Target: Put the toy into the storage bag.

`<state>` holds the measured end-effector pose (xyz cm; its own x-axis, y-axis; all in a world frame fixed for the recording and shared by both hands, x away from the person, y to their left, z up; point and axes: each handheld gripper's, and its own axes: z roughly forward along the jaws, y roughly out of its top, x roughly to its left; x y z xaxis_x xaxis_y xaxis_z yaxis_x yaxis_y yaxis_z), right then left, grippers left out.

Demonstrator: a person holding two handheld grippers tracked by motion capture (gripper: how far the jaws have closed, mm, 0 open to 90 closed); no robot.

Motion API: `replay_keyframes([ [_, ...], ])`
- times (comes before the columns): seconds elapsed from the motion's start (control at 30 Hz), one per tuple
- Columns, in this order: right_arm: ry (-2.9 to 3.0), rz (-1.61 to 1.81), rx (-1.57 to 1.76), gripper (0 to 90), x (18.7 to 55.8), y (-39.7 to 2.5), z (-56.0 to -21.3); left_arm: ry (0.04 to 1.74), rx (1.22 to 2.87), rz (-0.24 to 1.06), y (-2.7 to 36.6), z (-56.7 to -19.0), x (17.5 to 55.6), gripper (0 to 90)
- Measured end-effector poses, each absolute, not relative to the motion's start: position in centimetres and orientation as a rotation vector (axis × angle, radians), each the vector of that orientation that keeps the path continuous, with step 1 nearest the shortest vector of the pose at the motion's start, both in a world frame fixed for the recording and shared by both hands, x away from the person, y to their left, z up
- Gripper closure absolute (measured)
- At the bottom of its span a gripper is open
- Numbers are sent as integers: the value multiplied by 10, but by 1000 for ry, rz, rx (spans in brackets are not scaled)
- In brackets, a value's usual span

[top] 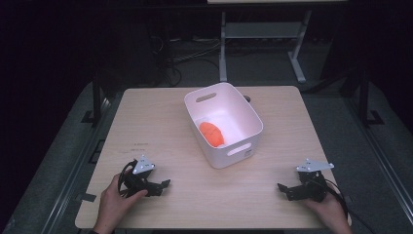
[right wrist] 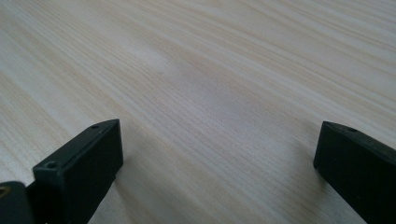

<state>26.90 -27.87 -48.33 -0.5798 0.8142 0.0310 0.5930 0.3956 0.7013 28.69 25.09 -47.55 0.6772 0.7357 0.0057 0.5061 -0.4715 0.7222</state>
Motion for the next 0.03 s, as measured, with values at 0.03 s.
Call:
replay_keyframes([
  [0.03,2341,981,1226,9,269,-279,-483,950,2174,413,251,-476,287,127],
])
